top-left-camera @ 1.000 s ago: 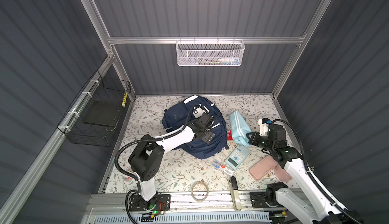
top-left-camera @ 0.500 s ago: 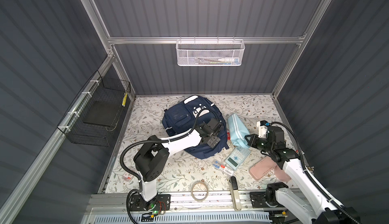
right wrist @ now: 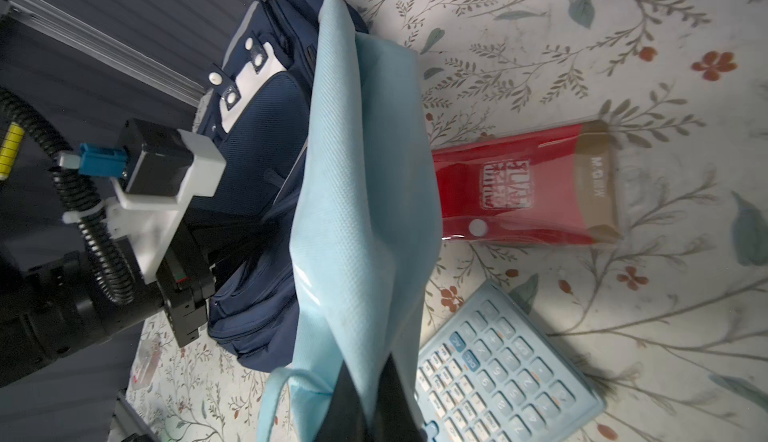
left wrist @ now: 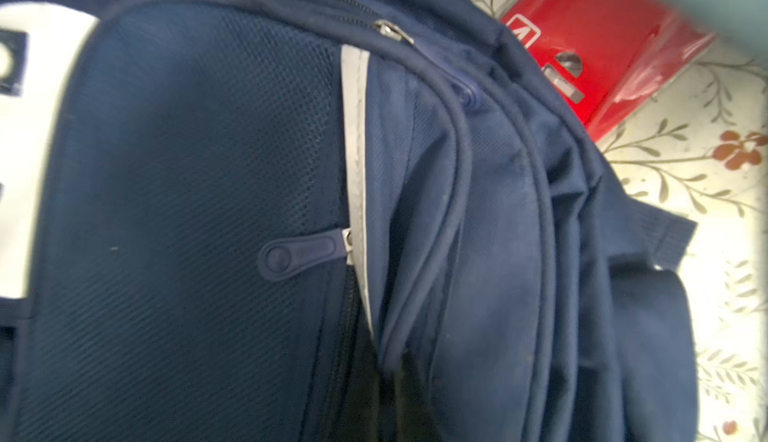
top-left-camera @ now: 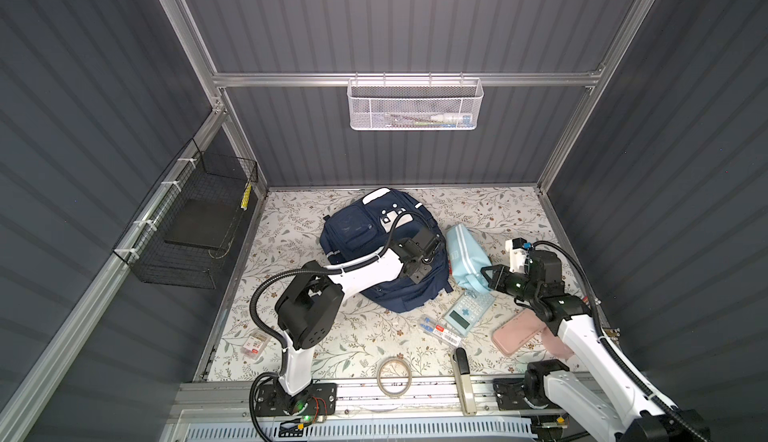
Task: Pack the student bag
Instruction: 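Hold the backpack open with the left gripper while the right brings the pouch to it, then lower the pouch into the backpack opening and release it with the right gripper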
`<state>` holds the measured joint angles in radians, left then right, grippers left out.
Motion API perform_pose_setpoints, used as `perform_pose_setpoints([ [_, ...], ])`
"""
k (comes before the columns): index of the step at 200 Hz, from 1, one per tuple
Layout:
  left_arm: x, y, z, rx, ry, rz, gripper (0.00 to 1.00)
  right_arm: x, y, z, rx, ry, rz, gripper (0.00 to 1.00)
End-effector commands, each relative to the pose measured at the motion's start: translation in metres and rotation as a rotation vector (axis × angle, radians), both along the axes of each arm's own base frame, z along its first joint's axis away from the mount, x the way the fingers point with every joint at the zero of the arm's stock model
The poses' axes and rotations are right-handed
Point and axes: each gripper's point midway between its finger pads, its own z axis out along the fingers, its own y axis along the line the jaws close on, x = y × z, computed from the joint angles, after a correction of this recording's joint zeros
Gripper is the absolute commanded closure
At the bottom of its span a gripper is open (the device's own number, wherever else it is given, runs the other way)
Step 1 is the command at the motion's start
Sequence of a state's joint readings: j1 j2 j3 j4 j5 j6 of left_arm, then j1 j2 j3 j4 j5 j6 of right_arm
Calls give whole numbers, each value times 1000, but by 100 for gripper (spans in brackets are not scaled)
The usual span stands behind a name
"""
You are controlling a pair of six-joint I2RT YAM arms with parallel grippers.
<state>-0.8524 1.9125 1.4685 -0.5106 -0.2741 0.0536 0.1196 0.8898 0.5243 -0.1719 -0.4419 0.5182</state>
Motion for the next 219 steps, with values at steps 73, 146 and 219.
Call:
perform_pose_setpoints([
  [73,36,49,169,-452,-36,151,100,-3,108,31,241,-107,262,100],
  [146,42,40,197,-588,-16,102,100,97,220,22,324,-94,288,100],
  [219,42,42,223,-710,50,80,100,148,306,-5,311,-153,83,100],
])
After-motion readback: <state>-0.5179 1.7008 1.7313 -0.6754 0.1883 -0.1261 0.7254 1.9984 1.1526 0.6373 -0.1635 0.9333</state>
